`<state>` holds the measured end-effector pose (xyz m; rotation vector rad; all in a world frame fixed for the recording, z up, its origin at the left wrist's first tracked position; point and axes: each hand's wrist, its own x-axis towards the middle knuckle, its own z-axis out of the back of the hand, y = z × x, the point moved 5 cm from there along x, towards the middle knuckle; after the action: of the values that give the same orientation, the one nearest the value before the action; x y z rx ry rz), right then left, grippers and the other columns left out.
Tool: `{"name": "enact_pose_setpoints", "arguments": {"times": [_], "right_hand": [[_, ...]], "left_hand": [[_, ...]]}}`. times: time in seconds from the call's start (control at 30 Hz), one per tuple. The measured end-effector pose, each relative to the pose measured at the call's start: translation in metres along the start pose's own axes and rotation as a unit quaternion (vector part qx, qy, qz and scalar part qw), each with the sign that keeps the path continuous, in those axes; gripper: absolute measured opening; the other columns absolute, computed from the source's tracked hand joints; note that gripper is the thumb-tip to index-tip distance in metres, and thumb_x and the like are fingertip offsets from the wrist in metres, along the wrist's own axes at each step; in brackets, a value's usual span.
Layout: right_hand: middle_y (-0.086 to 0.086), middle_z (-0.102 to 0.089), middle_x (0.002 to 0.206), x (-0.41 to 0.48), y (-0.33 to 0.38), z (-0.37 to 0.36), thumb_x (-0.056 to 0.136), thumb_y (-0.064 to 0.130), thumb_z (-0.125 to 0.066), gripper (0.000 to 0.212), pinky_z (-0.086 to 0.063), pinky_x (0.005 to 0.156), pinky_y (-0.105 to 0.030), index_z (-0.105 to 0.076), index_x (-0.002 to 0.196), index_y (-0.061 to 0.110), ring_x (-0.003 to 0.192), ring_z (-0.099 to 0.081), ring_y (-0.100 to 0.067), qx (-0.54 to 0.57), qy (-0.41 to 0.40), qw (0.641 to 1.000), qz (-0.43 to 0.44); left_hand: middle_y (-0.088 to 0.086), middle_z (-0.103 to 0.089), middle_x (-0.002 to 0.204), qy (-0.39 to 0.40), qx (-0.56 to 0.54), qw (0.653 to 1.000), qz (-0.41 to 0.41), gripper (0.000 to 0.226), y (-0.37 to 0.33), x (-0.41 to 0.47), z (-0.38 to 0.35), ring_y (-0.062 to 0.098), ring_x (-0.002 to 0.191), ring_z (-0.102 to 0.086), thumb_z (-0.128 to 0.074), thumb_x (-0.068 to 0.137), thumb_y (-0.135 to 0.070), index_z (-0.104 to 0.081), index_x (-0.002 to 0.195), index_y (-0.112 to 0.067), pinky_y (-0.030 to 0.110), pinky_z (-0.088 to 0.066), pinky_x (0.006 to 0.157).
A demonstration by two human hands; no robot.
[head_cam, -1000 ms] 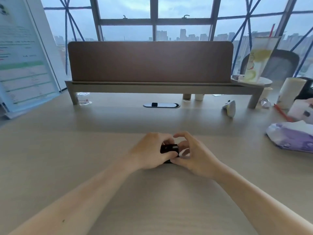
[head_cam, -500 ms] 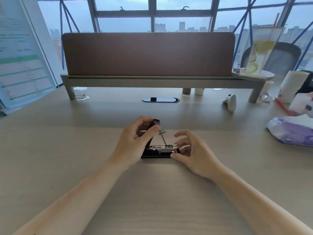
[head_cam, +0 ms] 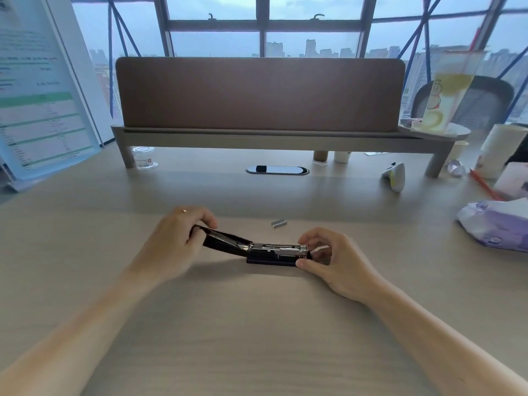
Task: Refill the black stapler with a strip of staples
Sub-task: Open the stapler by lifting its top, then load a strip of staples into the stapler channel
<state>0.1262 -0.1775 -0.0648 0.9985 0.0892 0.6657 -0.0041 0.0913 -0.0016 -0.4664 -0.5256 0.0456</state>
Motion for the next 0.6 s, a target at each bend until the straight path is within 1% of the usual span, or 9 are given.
{"name": "enact_pose_setpoints", "arguments": {"times": [0.07, 0.1, 0.17, 0.2, 0.23, 0.33, 0.43, 0.53, 0.6], "right_hand": [[0.006, -0.074, 0.093, 0.000, 0.001, 0.000, 0.078, 0.015, -0.090, 0.031, -0.050, 0.070, -0.015, -0.071, 0.096, 0.030, 0.066, -0.062, 0.000, -0.002, -0.002, 1.000, 0.001], [0.005, -0.074, 0.094, 0.000, 0.001, 0.000, 0.078, 0.015, -0.090, 0.031, -0.050, 0.070, -0.014, -0.071, 0.097, 0.031, 0.066, -0.062, 0.001, -0.002, -0.002, 1.000, 0.001], [0.004, -0.075, 0.096, 0.001, 0.001, 0.000, 0.078, 0.015, -0.089, 0.031, -0.049, 0.070, -0.013, -0.071, 0.097, 0.031, 0.065, -0.061, 0.002, -0.003, -0.002, 1.000, 0.002], [0.003, -0.075, 0.097, 0.001, 0.001, 0.000, 0.078, 0.015, -0.090, 0.031, -0.049, 0.070, -0.014, -0.071, 0.098, 0.031, 0.065, -0.061, 0.003, -0.004, -0.002, 1.000, 0.001], [0.003, -0.075, 0.098, 0.000, 0.001, 0.000, 0.078, 0.016, -0.090, 0.031, -0.050, 0.071, -0.014, -0.071, 0.098, 0.032, 0.065, -0.061, 0.002, -0.005, -0.004, 1.000, 0.001], [0.001, -0.074, 0.100, 0.000, 0.000, 0.000, 0.079, 0.016, -0.090, 0.032, -0.050, 0.071, -0.012, -0.071, 0.100, 0.032, 0.066, -0.062, 0.003, -0.003, -0.005, 1.000, -0.001], [0.001, -0.075, 0.100, 0.001, 0.000, 0.000, 0.079, 0.015, -0.090, 0.032, -0.051, 0.073, -0.014, -0.072, 0.100, 0.031, 0.067, -0.062, 0.002, -0.002, -0.004, 1.000, 0.000], [0.001, -0.074, 0.101, 0.001, 0.000, 0.000, 0.079, 0.014, -0.089, 0.033, -0.050, 0.071, -0.013, -0.072, 0.102, 0.030, 0.068, -0.063, 0.003, 0.001, -0.007, 1.000, -0.002], [0.004, -0.074, 0.100, 0.000, 0.000, 0.000, 0.079, 0.013, -0.089, 0.035, -0.051, 0.073, -0.012, -0.072, 0.103, 0.032, 0.068, -0.063, 0.002, 0.010, -0.010, 1.000, -0.004]], "left_hand": [[-0.014, -0.067, 0.088, 0.027, 0.139, 0.983, -0.120, 0.032, -0.014, 0.001, -0.003, 0.013, 0.088, -0.058, -0.042, 0.084, -0.015, -0.070, 0.097, -0.025, 0.028, -0.042, 0.086], [-0.009, -0.071, 0.095, 0.055, 0.168, 0.974, -0.144, 0.032, -0.020, 0.001, -0.007, 0.018, 0.094, -0.063, -0.044, 0.088, -0.019, -0.070, 0.106, -0.025, 0.028, -0.042, 0.086], [-0.008, -0.073, 0.114, 0.120, 0.189, 0.966, -0.131, 0.035, -0.026, 0.003, -0.018, 0.023, 0.105, -0.068, -0.052, 0.097, -0.032, -0.065, 0.129, -0.030, 0.029, -0.045, 0.084], [-0.011, -0.071, 0.121, 0.148, 0.195, 0.962, -0.119, 0.039, -0.025, 0.004, -0.025, 0.022, 0.109, -0.067, -0.053, 0.100, -0.039, -0.060, 0.137, -0.035, 0.030, -0.044, 0.084], [-0.013, -0.070, 0.123, 0.166, 0.200, 0.959, -0.110, 0.040, -0.023, 0.004, -0.030, 0.021, 0.110, -0.066, -0.053, 0.100, -0.043, -0.058, 0.140, -0.039, 0.029, -0.044, 0.084], [-0.016, -0.071, 0.113, 0.170, 0.146, 0.972, -0.066, 0.035, -0.011, 0.002, -0.036, 0.017, 0.102, -0.067, -0.058, 0.098, -0.044, -0.060, 0.133, -0.047, 0.032, -0.050, 0.082], [-0.017, -0.073, 0.107, 0.188, 0.077, 0.979, -0.028, 0.031, -0.005, -0.001, -0.040, 0.012, 0.096, -0.066, -0.065, 0.095, -0.040, -0.066, 0.126, -0.044, 0.039, -0.054, 0.085], [-0.018, -0.075, 0.103, 0.198, 0.064, 0.978, -0.008, 0.027, -0.007, 0.005, -0.038, 0.006, 0.092, -0.067, -0.067, 0.092, -0.047, -0.073, 0.117, -0.042, 0.036, -0.055, 0.085], [-0.016, -0.076, 0.102, 0.181, 0.030, 0.983, 0.023, 0.026, -0.015, 0.024, -0.035, 0.002, 0.090, -0.066, -0.065, 0.093, -0.051, -0.078, 0.108, -0.036, 0.029, -0.053, 0.085]]}}
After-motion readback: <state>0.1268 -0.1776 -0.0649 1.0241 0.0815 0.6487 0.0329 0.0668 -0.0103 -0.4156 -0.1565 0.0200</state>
